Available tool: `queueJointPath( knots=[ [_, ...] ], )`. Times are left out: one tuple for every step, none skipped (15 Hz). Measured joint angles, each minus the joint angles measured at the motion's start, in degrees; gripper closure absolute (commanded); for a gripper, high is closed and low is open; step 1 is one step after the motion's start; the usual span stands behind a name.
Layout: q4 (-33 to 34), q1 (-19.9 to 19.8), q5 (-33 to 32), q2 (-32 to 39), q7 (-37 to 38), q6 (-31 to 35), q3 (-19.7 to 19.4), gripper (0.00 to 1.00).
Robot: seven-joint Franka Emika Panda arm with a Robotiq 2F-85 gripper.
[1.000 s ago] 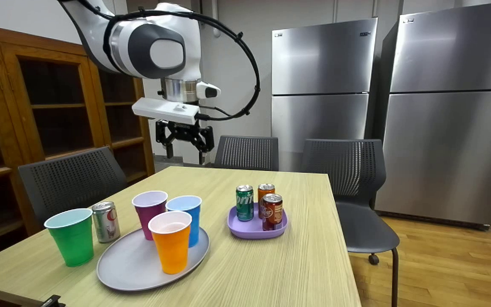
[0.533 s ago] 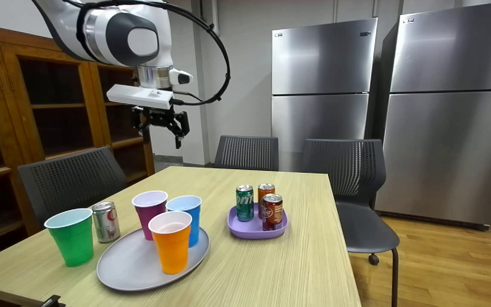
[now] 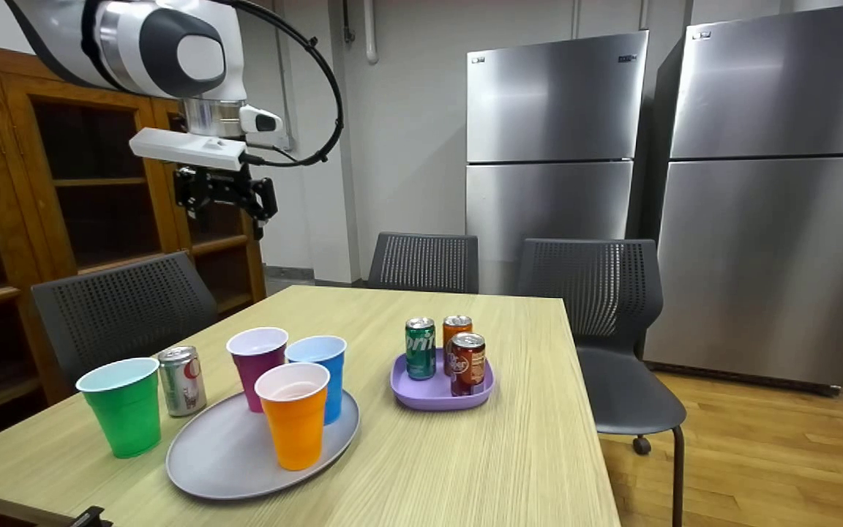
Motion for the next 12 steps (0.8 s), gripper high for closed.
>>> queueJointPath(
  knots=[
    [0.2,0.5,0.0,0.0,0.2,-0.1,0.4,0.00],
    [0.3,1.0,0.2,0.0,0.2,-0.1,0.9,0.00],
    [0.4,1.6,0.3,0.0,0.2,-0.1,1.4,0.00],
    [0.6,2.2,0.3,0.1,0.2,-0.1,1.9,0.00],
    [0.8,2.6,0.4,0.2,0.2,-0.1,2.3,0.00],
    [0.8,2.8,0.4,0.2,0.2,-0.1,2.5,0.00],
    [0.9,3.0,0.4,0.3,0.2,-0.1,2.6,0.00],
    [0.9,3.0,0.4,0.3,0.2,-0.1,2.5,0.00],
    [0.9,3.0,0.4,0.3,0.2,-0.1,2.5,0.00],
    [0.9,3.0,0.4,0.3,0.2,-0.1,2.5,0.00],
    [0.9,3.0,0.4,0.3,0.2,-0.1,2.5,0.00],
    [1.0,3.0,0.4,0.3,0.2,-0.1,2.5,0.00]
  ],
)
